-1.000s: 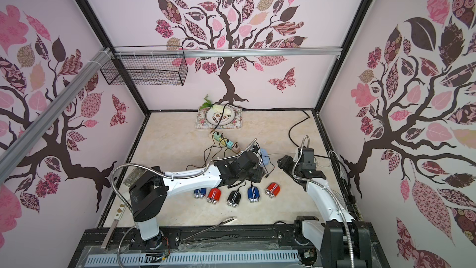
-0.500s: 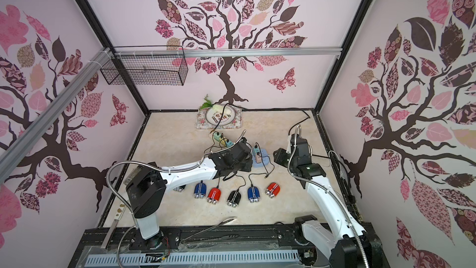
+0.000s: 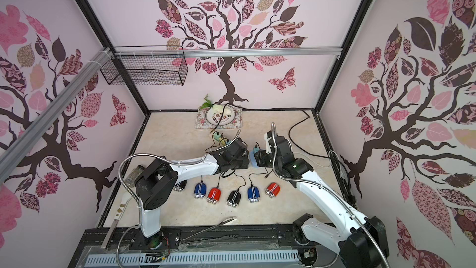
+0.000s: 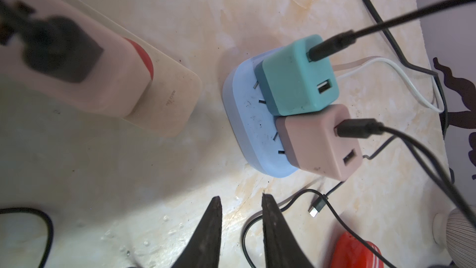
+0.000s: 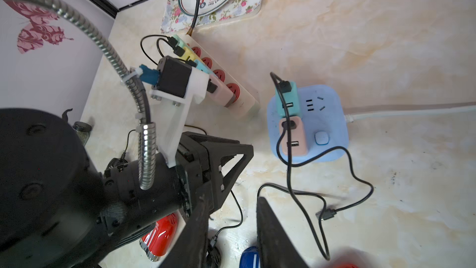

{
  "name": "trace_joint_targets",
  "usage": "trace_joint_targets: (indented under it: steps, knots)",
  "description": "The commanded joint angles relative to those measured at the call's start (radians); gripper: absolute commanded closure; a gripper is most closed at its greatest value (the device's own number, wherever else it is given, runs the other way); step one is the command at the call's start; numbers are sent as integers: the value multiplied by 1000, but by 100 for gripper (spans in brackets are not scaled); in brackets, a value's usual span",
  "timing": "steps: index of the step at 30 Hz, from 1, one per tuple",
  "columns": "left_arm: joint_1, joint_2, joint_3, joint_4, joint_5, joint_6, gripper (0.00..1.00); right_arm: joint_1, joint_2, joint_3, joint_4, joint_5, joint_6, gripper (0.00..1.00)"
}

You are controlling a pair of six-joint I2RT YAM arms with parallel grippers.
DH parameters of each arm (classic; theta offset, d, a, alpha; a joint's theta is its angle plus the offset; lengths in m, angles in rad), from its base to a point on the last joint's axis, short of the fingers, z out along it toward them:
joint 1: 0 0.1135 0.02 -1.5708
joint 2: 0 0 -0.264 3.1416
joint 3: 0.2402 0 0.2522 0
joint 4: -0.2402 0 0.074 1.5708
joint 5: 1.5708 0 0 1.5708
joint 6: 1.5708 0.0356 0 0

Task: Unplug the electric shaver
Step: Remove the plug from the socket.

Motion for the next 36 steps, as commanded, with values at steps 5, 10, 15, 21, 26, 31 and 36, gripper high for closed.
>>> trace_joint_targets:
  steps: [5, 10, 15, 21, 26, 31, 36]
  knots:
    - [29, 52, 44, 43, 45, -41, 70, 40, 88, 23, 9, 35, -27, 66]
    - [33, 73, 58, 54, 60, -53, 70, 40, 144, 32, -3, 86, -50, 64]
    - [38, 85, 68, 67, 69, -65, 70, 40, 206, 63, -28, 162, -72, 64]
    - [49, 94, 81, 87, 79, -81, 70, 41, 246, 83, -29, 247, -82, 63]
    - [54, 113, 104, 92, 87, -90, 69, 41, 291, 100, -23, 276, -90, 60]
    - [57, 130, 124, 94, 93, -93, 69, 40, 324, 112, -13, 301, -97, 56]
    - [65, 144, 129, 105, 99, -107, 69, 41, 354, 119, 7, 295, -104, 56]
